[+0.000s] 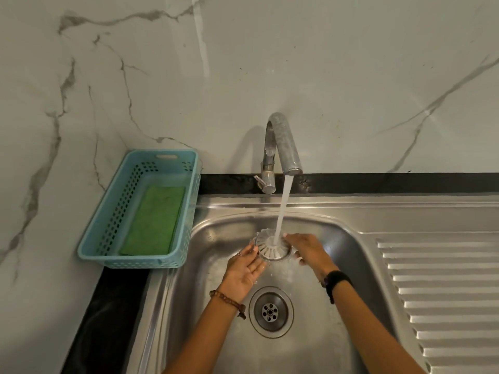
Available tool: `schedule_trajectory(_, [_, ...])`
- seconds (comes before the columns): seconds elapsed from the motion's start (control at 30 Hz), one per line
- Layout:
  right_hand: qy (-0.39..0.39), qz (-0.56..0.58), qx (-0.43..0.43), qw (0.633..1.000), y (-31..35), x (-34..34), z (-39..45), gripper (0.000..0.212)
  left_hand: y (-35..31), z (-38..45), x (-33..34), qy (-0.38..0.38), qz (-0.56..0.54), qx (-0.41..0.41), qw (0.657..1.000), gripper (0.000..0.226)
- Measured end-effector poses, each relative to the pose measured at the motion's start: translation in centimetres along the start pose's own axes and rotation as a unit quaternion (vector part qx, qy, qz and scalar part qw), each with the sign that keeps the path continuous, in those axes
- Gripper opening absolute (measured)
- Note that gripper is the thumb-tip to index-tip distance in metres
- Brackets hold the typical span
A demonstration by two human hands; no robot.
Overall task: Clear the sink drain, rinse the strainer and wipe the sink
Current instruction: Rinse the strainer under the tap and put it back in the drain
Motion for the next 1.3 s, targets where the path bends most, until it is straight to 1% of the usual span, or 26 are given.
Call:
schedule_trajectory(0.07, [0.023,0.036,-0.024,0.999,-0.3,1.0,-0.7,0.024,0.7,0.1,-0.4,-0.011,0.002,-0.007,1.0,0.035])
schedule_trajectory(0.13, [0.029,0.032,-0.082,0.996,0.4,1.2,-1.1,0.018,1.3,0.1,-0.5,-0.017,0.005,-0.021,1.0,0.031])
schedule_trajectory(0.2, [0.061,-0.029,-0.119,0.991,1.1,1.5,-1.5,0.015,1.6,-0.1,-0.7,-0.017,-0.009,-0.043,0.999,0.029])
schedule_trajectory(0.27, [0.091,-0.113,-0.136,0.98,0.9,1.6,-1.7,0.018,1.2,-0.1,-0.7,-0.008,-0.013,-0.044,0.999,0.026])
schedule_trajectory(0.3, [0.102,-0.131,-0.137,0.977,0.6,1.5,-1.8,0.019,0.7,-0.1,-0.7,-0.001,0.002,-0.034,0.999,0.022])
schedule_trajectory(0.33, [0.106,-0.125,-0.132,0.978,0.1,1.4,-1.8,0.021,0.2,0.0,-0.7,0.003,0.025,-0.018,1.0,0.019])
schedule_trajectory(0.37, [0.102,-0.098,-0.12,0.983,-0.4,1.3,-1.7,0.021,-0.4,0.0,-0.5,0.01,0.049,0.002,0.999,0.019])
schedule_trajectory(0.47, [0.053,0.02,-0.096,0.994,-1.6,1.3,-1.3,0.016,-1.7,-0.3,0.4,0.028,0.117,0.053,0.991,0.035])
schedule_trajectory(0.53, [0.012,0.054,-0.088,0.995,-1.8,1.3,-0.8,0.016,-2.2,-0.8,1.0,0.025,0.161,0.071,0.984,0.042])
schedule_trajectory(0.57, [-0.002,0.057,-0.085,0.995,-1.8,1.3,-0.7,0.02,-2.3,-1.0,0.9,0.014,0.174,0.075,0.982,0.043])
schedule_trajectory(0.67, [-0.011,0.033,-0.102,0.994,-0.7,1.2,-0.3,0.037,-2.0,-1.0,-0.4,-0.034,0.173,0.061,0.982,0.039])
schedule_trajectory(0.73, [-0.006,-0.001,-0.116,0.993,0.3,1.1,-0.3,0.046,-1.1,-1.2,-1.0,-0.04,0.159,0.026,0.986,0.034])
schedule_trajectory(0.8, [-0.001,-0.063,-0.132,0.989,0.7,1.0,-0.4,0.048,-0.3,-1.5,-1.1,-0.028,0.149,0.0,0.988,0.027])
schedule_trajectory(0.87, [-0.013,-0.095,-0.14,0.986,0.2,0.4,-0.6,0.045,-0.2,-1.8,-0.6,-0.008,0.154,0.005,0.988,0.016])
schedule_trajectory(0.9, [-0.022,-0.084,-0.137,0.987,-0.3,0.0,-0.7,0.04,-0.4,-2.0,-0.3,0.0,0.164,0.015,0.986,0.014])
schedule_trajectory(1.0, [-0.029,0.002,-0.092,0.995,-2.3,-0.8,-0.7,0.025,-1.2,-2.5,0.8,0.007,0.212,0.047,0.976,0.01])
schedule_trajectory(1.07, [-0.018,0.036,-0.05,0.998,-2.8,-0.4,-0.4,0.023,-1.5,-2.8,1.2,0.004,0.234,0.055,0.971,0.009])
schedule_trajectory(1.1, [-0.017,0.034,-0.041,0.998,-2.6,-0.2,-0.2,0.022,-1.6,-2.9,1.2,-0.003,0.237,0.053,0.97,0.009])
schedule_trajectory(1.17, [-0.024,-0.001,-0.061,0.998,-1.1,-0.1,0.1,0.019,-1.6,-2.9,0.7,-0.017,0.237,0.041,0.971,0.013])
schedule_trajectory(1.3, [-0.039,-0.109,-0.171,0.978,3.0,0.5,-0.8,0.016,-1.1,-3.1,-0.1,-0.026,0.271,0.006,0.962,0.021])
Point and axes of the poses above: each hand's wrist, its own z-axis towards the middle knuckle, its own x-axis out of the palm, y = z × x, the point moved 8 cm from there along z, towards the middle knuckle, and after that the axes turned 7 degrees about y, right-handed, at the moved point
